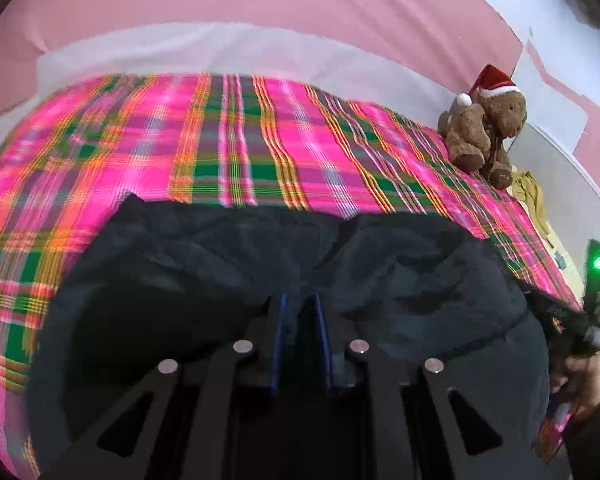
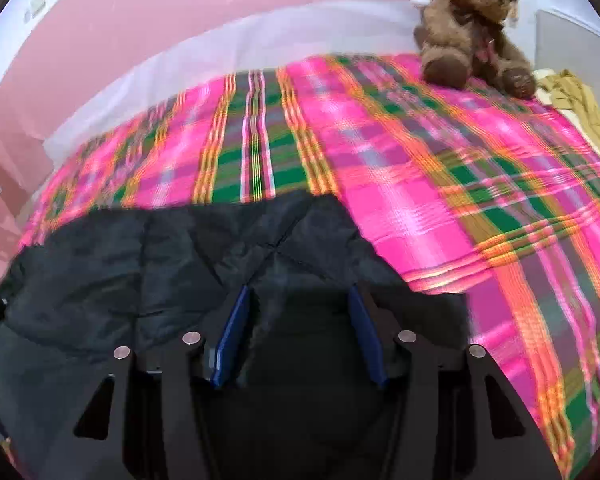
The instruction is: Fold large clothes
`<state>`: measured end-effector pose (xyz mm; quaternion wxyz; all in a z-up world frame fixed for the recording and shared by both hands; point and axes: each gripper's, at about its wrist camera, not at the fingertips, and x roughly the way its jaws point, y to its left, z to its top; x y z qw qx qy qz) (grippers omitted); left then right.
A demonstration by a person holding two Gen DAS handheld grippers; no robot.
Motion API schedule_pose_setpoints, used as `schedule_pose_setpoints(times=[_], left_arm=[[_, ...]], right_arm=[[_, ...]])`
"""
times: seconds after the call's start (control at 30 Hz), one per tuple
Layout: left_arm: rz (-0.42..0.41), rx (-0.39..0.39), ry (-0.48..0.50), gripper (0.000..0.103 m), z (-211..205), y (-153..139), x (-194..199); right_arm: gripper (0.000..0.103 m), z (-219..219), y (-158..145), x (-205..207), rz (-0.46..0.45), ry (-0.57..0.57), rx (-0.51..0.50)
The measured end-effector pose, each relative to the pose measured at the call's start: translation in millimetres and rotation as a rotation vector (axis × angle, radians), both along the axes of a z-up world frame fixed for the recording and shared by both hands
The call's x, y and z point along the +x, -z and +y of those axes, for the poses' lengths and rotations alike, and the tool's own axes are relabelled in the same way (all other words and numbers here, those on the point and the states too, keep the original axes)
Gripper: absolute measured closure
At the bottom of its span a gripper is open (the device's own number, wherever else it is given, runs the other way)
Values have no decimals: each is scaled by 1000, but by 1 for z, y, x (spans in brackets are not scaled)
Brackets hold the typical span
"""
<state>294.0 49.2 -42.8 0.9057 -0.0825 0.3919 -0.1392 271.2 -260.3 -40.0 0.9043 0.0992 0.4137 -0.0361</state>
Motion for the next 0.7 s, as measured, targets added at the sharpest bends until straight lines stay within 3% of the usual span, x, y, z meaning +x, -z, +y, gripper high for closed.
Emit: schedule_pose_setpoints(times=[0.1,0.17,0.27,0.33,0.7], left_arm=[[-47,52,-46,84,30,-14,-10],[-56,80,-74,84,48,-11,-11],[-17,44,-78,84,60,9,-4],[-38,75,-73,84,53,16,-2],[-60,128,-92,84,37,31,6]], right_arm=[[52,-7,-27,-24,-63,0,2],[52,-10,-28,-30,-70,-2,-5],[52,-13,-1,-24,-19,4,-17],[52,-13,10,-22,-33,8,-27],[52,-12,31,-12,-21,1,-45]])
